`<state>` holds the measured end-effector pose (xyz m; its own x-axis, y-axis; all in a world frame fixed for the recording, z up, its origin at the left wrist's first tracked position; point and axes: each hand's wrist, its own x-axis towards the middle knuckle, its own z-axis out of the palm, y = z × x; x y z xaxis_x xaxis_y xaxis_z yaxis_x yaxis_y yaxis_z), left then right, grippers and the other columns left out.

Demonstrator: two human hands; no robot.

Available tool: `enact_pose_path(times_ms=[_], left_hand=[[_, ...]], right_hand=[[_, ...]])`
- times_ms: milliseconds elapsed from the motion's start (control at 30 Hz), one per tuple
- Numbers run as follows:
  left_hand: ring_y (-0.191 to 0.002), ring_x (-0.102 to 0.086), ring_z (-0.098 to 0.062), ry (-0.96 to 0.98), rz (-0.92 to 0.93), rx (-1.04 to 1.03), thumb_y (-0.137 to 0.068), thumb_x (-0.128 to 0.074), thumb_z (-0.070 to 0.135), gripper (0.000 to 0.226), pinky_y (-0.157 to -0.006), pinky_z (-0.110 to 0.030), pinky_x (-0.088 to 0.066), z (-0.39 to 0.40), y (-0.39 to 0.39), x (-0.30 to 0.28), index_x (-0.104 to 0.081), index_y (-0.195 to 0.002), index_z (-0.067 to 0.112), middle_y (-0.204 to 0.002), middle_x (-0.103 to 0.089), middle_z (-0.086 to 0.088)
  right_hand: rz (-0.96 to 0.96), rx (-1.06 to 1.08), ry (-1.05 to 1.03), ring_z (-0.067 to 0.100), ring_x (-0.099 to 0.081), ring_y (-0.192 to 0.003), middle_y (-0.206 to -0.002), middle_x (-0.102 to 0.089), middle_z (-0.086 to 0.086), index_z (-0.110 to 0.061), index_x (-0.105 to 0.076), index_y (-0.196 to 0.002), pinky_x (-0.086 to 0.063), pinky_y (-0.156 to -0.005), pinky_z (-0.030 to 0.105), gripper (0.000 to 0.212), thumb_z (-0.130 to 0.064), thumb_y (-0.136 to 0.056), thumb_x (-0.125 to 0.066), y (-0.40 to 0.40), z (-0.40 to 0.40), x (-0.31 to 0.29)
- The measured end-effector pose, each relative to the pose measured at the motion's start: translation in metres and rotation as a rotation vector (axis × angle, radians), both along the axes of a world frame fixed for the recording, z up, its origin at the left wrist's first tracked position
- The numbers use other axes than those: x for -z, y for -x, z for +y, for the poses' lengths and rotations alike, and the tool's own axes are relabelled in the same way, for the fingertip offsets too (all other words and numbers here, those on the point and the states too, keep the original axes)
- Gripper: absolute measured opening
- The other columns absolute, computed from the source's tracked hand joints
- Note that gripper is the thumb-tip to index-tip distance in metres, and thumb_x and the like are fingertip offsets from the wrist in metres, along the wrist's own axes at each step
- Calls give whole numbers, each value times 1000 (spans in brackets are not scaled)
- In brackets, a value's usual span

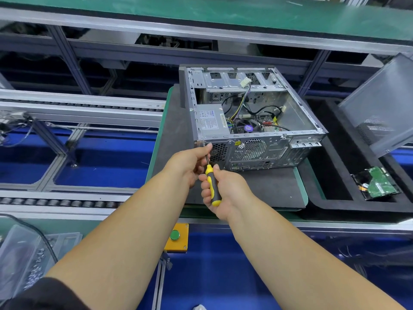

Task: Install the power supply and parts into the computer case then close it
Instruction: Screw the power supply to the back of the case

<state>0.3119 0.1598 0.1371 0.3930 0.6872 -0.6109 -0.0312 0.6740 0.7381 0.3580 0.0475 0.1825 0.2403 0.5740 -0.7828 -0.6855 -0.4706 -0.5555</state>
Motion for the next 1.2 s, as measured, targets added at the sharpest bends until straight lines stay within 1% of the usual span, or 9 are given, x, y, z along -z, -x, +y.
enact_pose_path(times_ms=[100,200,300,567,733,867,1000,1133,1200], left_hand=[[-43,-45,-8,-5,-2,-17,-75,-82,28,28,-42,-19,-37,-2,-1,2,-64,-59,15,-52,-57,4],[-48,-51,-8,-2,-43,-52,-76,-81,23,21,-59,-24,-45,-3,-1,2,-66,-66,13,-55,-60,2],[-52,-55,-6,-7,-54,-61,-78,-80,22,16,-68,-24,-46,-4,-2,1,-68,-71,13,-55,-63,5],[-68,-51,-11,10,-70,-56,-84,-74,26,15,-73,-28,-45,-11,1,-4,-70,-74,14,-61,-64,6],[-66,-51,-11,8,-67,-55,-86,-71,26,14,-59,-23,-39,-14,1,-7,-68,-81,14,-61,-65,7],[-68,-52,-8,7,-104,-98,-91,-65,22,12,-58,-19,-38,-17,1,-10,-70,-84,14,-64,-68,7],[-67,-55,-8,-9,-104,-164,-95,-59,23,17,-55,-18,-43,-23,-2,-14,-69,-87,13,-64,-69,7],[-65,-56,-7,-14,-88,-206,-95,-59,23,17,-64,-19,-43,-30,-8,-16,-68,-85,13,-66,-68,7],[-65,-56,-5,-18,-74,-228,-96,-58,23,18,-61,-17,-43,-36,-11,-13,-68,-84,14,-63,-68,8]], right_hand=[[63,7,-25,10,-45,-39,-55,-53,2,-7,-65,-93,-38,-38,17,45,-47,-101,-46,1,0,2],[51,30,-75,10,-46,-42,-60,-51,3,-9,-64,-86,-39,-39,18,33,-41,-93,-64,3,-1,6],[4,73,-102,10,-48,-41,-60,-53,4,-6,-63,-84,-41,-38,19,27,-31,-93,-67,3,-2,8],[6,38,-49,9,-45,-47,-55,-53,2,-8,-64,-79,-39,-43,18,41,-40,-101,-51,0,-2,-2],[74,-35,-12,10,-39,-34,-46,-48,-1,-9,-60,-74,-32,-36,14,52,-48,-103,-40,-8,-1,-4],[154,-69,-29,10,-38,-36,-49,-48,0,-9,-62,-69,-31,-36,15,56,-47,-103,-39,-19,-4,0],[160,-129,-78,10,-38,-40,-54,-50,1,-9,-63,-81,-32,-38,17,48,-45,-103,-40,-30,-10,4],[115,-248,-135,9,-42,-42,-58,-52,4,-4,-65,-116,-36,-39,18,52,-48,-102,-40,-49,-21,9],[54,-283,-165,9,-46,-44,-62,-56,5,0,-65,-114,-40,-41,18,46,-40,-101,-47,-64,-29,10]])
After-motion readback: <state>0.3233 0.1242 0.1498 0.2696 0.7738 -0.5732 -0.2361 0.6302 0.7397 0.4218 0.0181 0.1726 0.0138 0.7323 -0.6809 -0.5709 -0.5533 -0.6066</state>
